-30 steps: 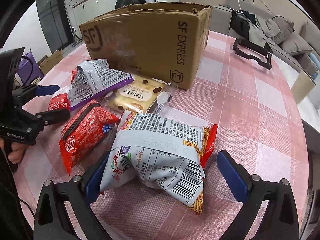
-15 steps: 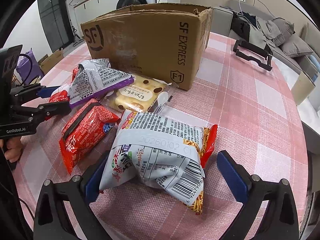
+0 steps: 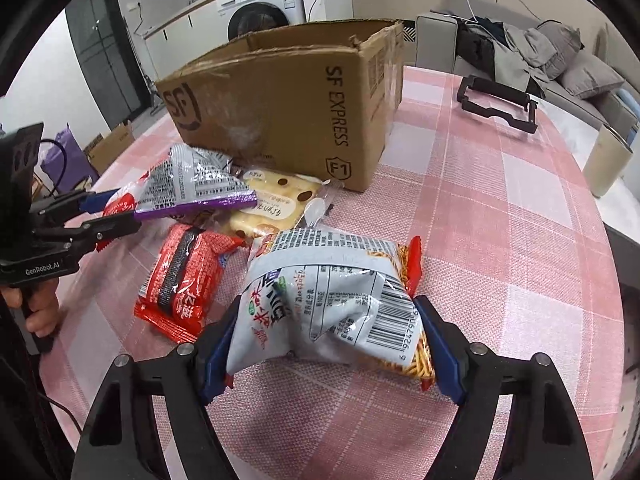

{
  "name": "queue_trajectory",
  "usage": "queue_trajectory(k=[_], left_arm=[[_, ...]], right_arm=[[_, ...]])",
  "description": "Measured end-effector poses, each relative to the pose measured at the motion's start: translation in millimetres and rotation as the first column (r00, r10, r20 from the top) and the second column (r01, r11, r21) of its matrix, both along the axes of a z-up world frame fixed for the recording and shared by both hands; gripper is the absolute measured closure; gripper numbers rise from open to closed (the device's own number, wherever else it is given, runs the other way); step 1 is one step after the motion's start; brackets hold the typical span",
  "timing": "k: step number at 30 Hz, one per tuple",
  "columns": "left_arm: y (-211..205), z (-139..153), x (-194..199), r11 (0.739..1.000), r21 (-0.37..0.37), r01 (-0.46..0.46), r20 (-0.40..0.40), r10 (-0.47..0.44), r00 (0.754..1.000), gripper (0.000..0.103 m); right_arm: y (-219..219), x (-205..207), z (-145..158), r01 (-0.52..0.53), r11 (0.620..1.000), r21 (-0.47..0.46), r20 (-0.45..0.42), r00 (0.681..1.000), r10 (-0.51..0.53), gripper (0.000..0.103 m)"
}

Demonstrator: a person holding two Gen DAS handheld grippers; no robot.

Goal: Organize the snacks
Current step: 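Close the left tool on the white-red bag while the right tool grips the silver noodle bag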

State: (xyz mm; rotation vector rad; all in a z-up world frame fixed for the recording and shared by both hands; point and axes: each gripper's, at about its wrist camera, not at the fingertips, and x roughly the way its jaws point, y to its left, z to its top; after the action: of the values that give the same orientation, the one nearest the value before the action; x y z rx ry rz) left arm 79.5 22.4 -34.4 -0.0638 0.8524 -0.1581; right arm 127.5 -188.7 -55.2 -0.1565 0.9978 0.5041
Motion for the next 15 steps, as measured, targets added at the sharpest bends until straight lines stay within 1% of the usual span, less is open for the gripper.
queue_trajectory(k=[2, 4, 10, 15], left_arm=[[0, 2, -2, 1.000, -0.001, 0.001, 0.005, -0.001, 1.000, 0.050], [-1, 4, -3, 1.000, -0.001, -0.001, 0.009, 0.001, 1.000, 0.050], [1, 9, -7, 1.000, -0.005, -0.004, 0.023, 0.005, 1.000, 0.050], [0, 15, -11, 1.000, -0.007, -0.006, 0.036, 0.006, 0.999, 0.050]], right_arm=[[-1, 0, 0, 0.000, 1.000, 0.006, 0.004, 1.000, 0.000, 0.027], [0, -1, 1, -0.008, 1.000, 0.011, 0.007, 1.000, 0.008, 0.031], [-4, -3, 6, -0.011, 1.000, 0.023, 0.026, 1.000, 0.010, 0.032], [-11, -4, 16, 0.000, 0.998, 0.065, 0.047, 0.999, -0.004, 0.032]])
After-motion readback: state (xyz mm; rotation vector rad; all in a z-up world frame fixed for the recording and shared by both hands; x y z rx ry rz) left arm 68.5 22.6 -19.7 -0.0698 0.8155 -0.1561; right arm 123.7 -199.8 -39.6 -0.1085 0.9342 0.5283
